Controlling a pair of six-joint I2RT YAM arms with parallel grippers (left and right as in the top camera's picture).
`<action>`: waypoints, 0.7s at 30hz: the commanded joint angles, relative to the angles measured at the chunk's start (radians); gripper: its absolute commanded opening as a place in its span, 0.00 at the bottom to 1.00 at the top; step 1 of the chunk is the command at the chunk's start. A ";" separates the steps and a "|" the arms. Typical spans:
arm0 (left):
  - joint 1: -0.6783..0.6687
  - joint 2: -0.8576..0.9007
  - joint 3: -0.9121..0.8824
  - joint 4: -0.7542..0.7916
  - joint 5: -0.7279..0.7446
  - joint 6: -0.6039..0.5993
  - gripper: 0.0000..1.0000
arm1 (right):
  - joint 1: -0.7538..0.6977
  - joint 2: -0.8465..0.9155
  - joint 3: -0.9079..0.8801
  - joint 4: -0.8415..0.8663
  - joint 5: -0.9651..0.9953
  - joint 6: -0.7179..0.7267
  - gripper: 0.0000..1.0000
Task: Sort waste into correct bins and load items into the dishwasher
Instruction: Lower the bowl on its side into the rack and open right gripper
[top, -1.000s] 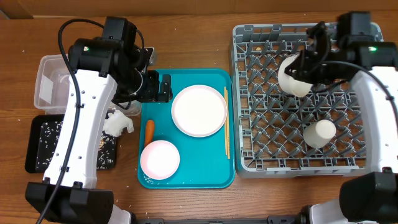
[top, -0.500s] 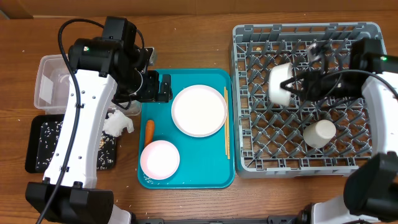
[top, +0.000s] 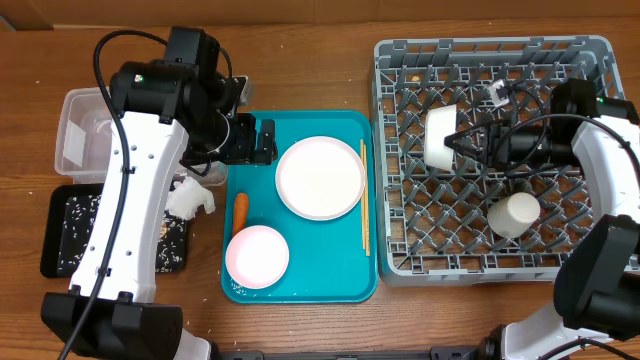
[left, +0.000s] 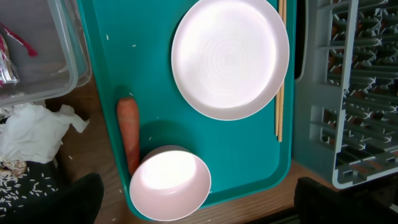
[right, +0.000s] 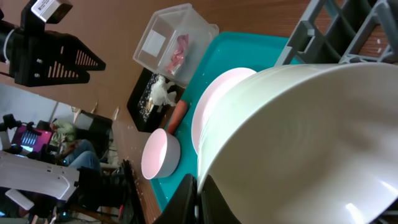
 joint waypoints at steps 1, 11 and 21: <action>-0.006 0.002 0.013 -0.002 -0.002 0.008 1.00 | -0.024 -0.005 0.002 0.004 -0.005 -0.023 0.04; -0.006 0.002 0.013 -0.002 -0.002 0.008 1.00 | -0.068 -0.002 0.001 0.003 -0.028 -0.023 0.04; -0.006 0.002 0.013 -0.002 -0.002 0.008 1.00 | -0.080 0.001 -0.048 0.047 -0.028 -0.010 0.08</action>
